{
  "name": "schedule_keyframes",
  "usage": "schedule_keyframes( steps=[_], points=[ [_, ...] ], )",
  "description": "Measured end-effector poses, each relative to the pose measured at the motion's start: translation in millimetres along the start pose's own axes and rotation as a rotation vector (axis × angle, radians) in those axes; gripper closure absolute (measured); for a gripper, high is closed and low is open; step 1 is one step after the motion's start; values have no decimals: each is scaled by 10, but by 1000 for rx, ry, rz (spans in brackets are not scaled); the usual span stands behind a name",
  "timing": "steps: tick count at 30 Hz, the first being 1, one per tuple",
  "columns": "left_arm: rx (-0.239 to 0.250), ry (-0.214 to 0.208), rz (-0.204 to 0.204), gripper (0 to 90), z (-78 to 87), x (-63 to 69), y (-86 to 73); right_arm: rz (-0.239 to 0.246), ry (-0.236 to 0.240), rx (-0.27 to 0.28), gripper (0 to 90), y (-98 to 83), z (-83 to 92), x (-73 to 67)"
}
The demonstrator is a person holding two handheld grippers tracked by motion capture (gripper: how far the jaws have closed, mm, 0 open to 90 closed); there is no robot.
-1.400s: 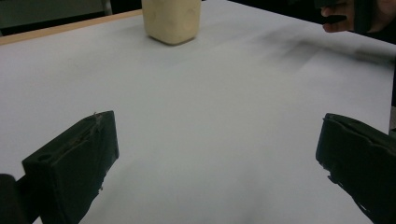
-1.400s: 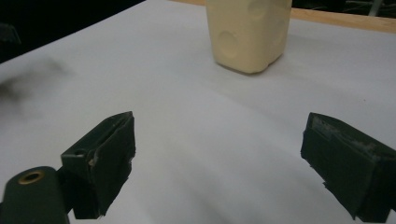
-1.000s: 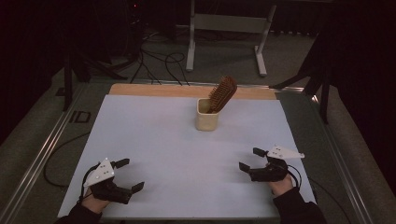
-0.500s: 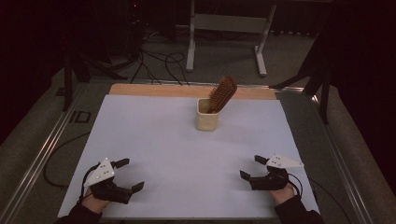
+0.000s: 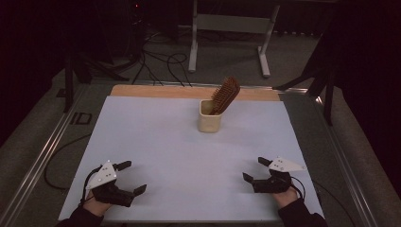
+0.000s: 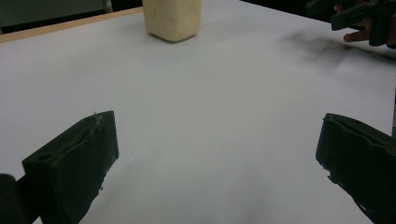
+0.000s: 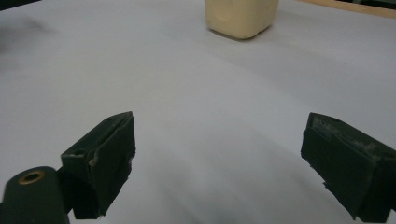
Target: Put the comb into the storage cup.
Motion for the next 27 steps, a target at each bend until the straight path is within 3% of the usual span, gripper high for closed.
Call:
schedule_keyframes(
  steps=[27],
  points=[
    [-2, 2, -2, 0, 4, 4, -3, -1, -9, -13, 99, -7, -10, 23]
  ],
)
Point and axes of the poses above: each handheld gripper's, and its own axes: z roughly backward along the jaws, y roughly out of its top, x roughly to its right, the point moved 7 cm from there along -z, roughly forward along the jaws, and after that the axes turned 5 degrees about -y, right-handed, at the moved point
